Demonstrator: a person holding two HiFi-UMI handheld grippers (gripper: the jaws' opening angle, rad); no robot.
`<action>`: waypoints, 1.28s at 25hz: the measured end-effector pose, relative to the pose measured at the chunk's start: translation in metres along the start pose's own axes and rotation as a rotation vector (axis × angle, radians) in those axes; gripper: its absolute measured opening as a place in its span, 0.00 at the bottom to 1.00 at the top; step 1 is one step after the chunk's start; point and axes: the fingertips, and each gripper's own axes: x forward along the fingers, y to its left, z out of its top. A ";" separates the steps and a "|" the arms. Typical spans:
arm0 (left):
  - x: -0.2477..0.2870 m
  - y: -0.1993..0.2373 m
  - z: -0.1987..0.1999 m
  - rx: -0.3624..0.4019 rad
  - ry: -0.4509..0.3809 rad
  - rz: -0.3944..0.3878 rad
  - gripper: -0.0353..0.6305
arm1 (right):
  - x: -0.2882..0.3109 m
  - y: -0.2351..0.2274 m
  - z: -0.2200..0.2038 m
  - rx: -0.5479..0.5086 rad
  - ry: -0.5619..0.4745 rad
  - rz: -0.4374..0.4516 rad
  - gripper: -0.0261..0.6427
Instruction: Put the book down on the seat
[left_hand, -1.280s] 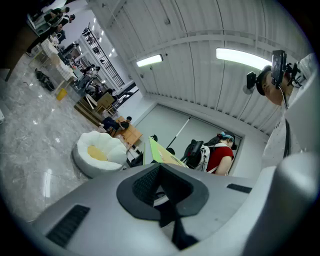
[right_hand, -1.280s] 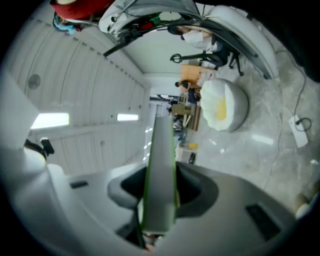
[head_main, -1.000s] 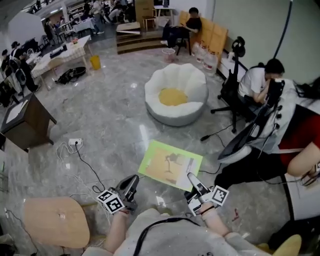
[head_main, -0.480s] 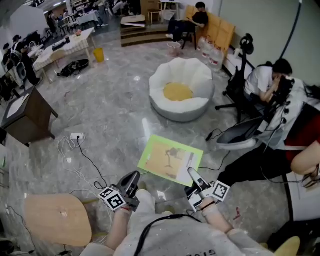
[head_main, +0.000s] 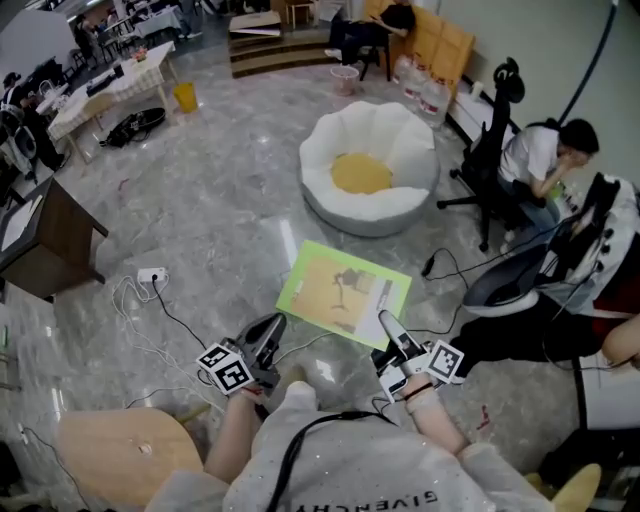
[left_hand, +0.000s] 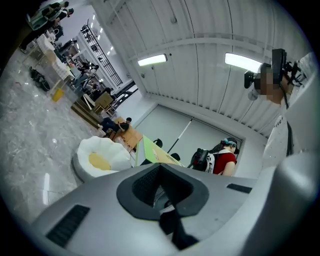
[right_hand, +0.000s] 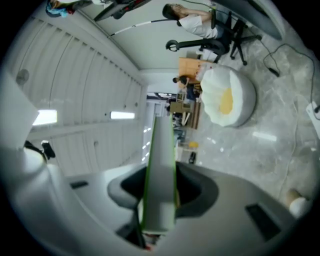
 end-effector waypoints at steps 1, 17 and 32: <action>0.004 0.009 0.009 0.009 -0.001 -0.011 0.09 | 0.011 0.001 0.001 -0.001 -0.004 0.000 0.27; 0.029 0.112 0.100 0.020 0.022 -0.034 0.09 | 0.127 -0.007 0.006 0.007 -0.102 -0.013 0.27; 0.057 0.142 0.097 0.009 0.057 -0.085 0.09 | 0.136 -0.027 0.017 0.020 -0.166 -0.053 0.27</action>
